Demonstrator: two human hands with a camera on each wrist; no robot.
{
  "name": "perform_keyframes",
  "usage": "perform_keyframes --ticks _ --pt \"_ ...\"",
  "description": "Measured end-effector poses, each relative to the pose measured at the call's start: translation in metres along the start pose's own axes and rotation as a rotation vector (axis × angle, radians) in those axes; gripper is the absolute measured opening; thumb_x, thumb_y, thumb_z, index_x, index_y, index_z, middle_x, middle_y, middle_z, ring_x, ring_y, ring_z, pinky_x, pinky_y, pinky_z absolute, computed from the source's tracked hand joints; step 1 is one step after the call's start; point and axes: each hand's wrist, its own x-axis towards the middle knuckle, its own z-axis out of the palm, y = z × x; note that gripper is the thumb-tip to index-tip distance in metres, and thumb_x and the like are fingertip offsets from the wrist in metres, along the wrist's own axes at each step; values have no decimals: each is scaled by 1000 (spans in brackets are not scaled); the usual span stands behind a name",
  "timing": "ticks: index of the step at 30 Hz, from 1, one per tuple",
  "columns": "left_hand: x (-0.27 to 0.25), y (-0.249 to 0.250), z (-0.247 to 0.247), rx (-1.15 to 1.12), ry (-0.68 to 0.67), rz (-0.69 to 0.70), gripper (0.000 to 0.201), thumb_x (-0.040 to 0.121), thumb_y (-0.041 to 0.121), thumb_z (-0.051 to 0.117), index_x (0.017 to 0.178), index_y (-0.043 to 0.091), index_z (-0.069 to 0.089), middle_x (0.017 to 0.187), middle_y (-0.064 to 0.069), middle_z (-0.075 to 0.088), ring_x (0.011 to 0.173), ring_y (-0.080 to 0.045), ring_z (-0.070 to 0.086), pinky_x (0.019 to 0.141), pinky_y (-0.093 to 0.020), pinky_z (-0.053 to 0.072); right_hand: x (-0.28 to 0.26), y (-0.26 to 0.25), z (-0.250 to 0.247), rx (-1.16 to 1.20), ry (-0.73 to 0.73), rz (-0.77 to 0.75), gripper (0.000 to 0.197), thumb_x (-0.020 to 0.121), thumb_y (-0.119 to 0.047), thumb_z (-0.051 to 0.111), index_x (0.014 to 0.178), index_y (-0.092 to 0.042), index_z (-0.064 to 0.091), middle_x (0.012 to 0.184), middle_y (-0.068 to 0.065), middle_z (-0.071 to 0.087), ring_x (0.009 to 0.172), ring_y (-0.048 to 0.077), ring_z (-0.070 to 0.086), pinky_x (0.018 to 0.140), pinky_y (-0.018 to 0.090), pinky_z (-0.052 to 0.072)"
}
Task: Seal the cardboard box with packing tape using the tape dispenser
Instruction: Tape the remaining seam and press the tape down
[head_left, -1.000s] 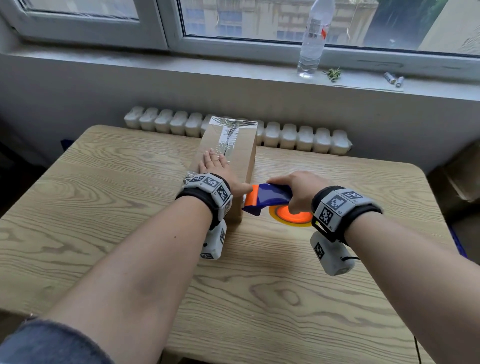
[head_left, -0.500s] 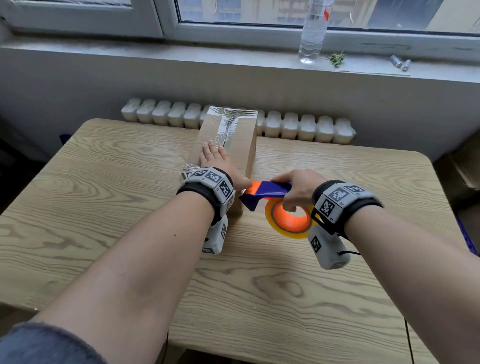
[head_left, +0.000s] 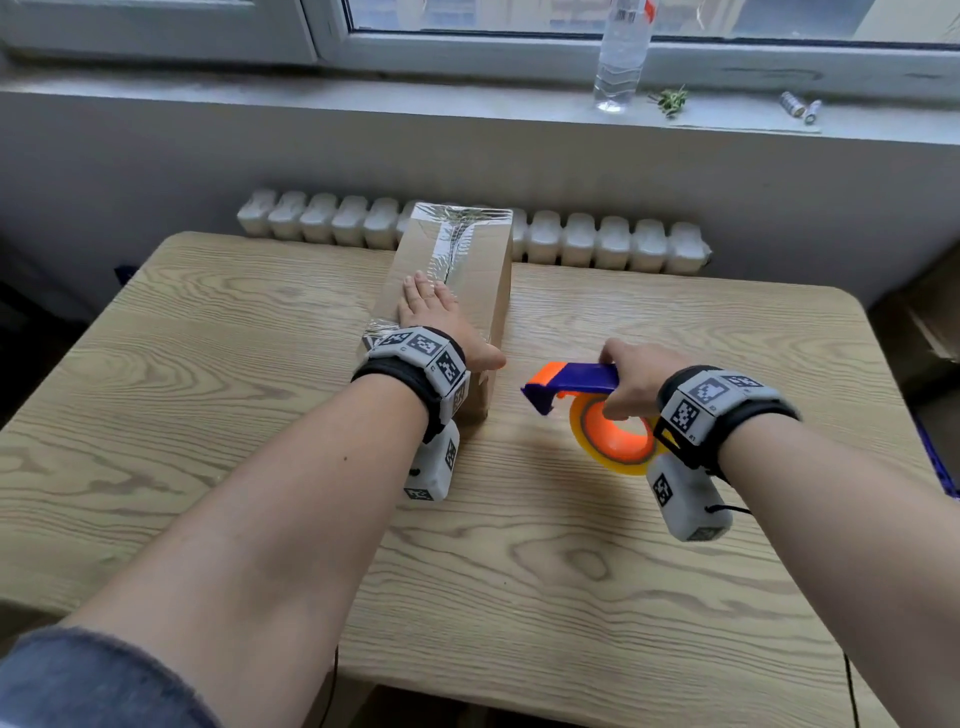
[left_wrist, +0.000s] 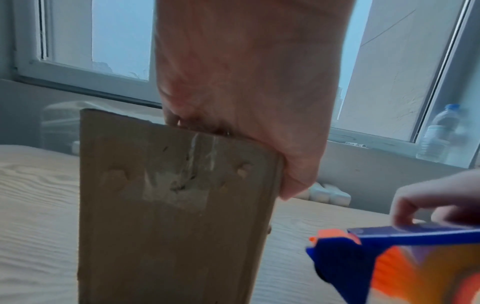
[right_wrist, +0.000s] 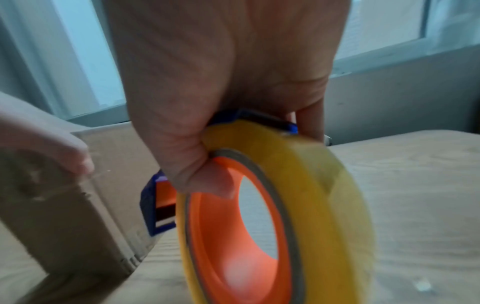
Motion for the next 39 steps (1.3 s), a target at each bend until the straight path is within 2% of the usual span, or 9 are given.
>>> perform_keyframes --ticks 5,10,14,17,20,24,29,34,39 --pt "-1 -7 -3 -26 6 51 128 69 89 34 152 1 -8 159 -22 -13 149 -34 -11 121 -46 -2 18 1 18 100 4 95 30 72 -27 68 98 -15 60 75 0 58 79 22 59 68 30 48" --pt "2 -26 -6 -145 155 151 85 90 70 18 155 15 13 162 -12 5 151 -25 4 121 -44 5 33 -1 37 106 -44 138 20 81 -27 61 91 -10 63 76 4 60 80 27 59 65 28 44" --pt "8 -56 -6 -212 197 240 60 100 50 23 154 23 16 163 -7 6 151 -21 3 121 -43 4 36 -13 23 90 -4 109 43 89 -21 54 132 -19 55 127 9 62 115 28 58 90 33 48" --pt "11 -78 -13 -264 142 275 60 101 48 26 155 26 13 163 -10 3 151 -24 2 123 -42 7 28 -39 -5 177 140 3 49 93 -17 50 141 -24 44 141 7 52 126 26 50 99 33 43" --pt "11 -97 -22 -285 44 297 61 100 47 31 154 27 10 162 -10 4 151 -24 7 122 -41 11 18 -74 -26 213 309 -135 43 95 -20 47 138 -27 49 140 5 53 127 25 49 102 34 40" --pt "10 -116 -30 -250 23 376 66 98 47 40 154 26 14 159 -3 24 146 -21 26 117 -36 24 9 -116 -33 124 336 -240 40 96 -30 46 135 -27 52 141 5 49 130 23 45 108 33 34" --pt "15 -122 -30 -155 26 431 73 91 54 49 153 32 16 150 -5 44 134 -25 45 109 -36 38 6 -149 -23 -17 262 -196 46 91 -48 51 133 -32 50 135 7 48 125 27 42 104 42 39" --pt "19 -122 -30 -73 55 504 81 86 58 55 152 22 25 147 -8 48 131 -27 49 106 -40 41 8 -156 -26 -46 248 -152 56 82 -58 60 130 -29 54 125 7 53 118 29 46 99 40 40" --pt "21 -123 -32 -8 118 549 82 79 61 61 144 19 37 132 -7 60 116 -26 59 94 -39 50 9 -166 -20 -33 276 -122 65 71 -62 68 122 -23 58 114 5 57 104 25 59 88 35 48"
